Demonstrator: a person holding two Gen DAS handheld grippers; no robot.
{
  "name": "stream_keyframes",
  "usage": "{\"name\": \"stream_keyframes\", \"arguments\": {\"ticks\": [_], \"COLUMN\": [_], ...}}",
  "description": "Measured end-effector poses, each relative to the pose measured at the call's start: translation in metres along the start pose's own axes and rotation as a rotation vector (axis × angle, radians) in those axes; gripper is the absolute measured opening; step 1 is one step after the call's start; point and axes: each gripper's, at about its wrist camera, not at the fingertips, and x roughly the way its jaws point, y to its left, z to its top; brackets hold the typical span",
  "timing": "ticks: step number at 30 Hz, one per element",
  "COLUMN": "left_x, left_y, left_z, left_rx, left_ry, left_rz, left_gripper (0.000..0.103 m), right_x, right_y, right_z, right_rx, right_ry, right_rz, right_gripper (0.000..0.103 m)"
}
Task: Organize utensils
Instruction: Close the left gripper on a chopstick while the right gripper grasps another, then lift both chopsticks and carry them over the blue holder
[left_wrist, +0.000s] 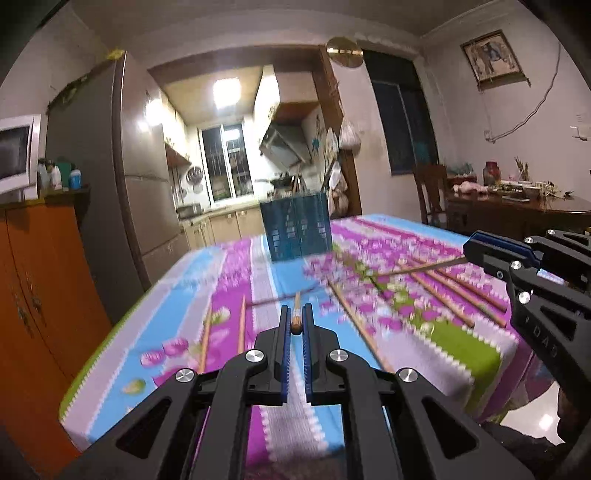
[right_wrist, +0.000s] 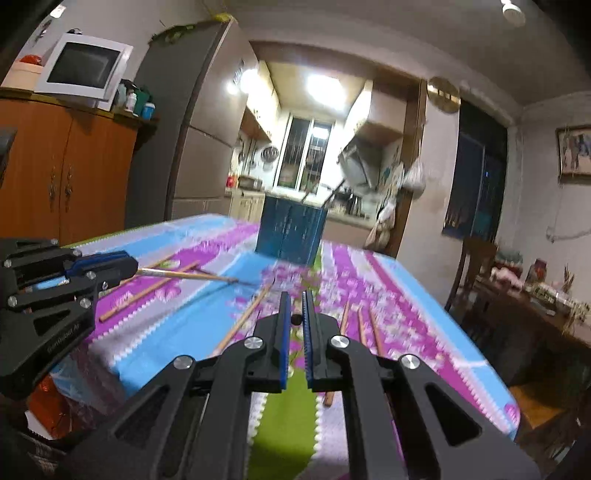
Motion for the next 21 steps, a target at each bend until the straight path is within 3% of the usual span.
{"name": "stream_keyframes", "arguments": {"ticks": [13,21], "left_x": [-0.006,0.005], "left_y": [0.016,0.036], "left_z": [0.039,0.079], "left_rx": [-0.024,-0.057], "left_ry": [-0.074,-0.073], "left_rz": [-0.002,-0.086], "left_gripper": [0.007,0.007], "right_x": [-0.010,-0.004], "right_y": [-0.007,-0.016], "right_z": [0.038,0.071], "right_rx": [-0.053,-0.083], "right_ry": [-0.139,-0.191], "right_rz": [0.000,0.032], "right_gripper": [0.005,0.005]}}
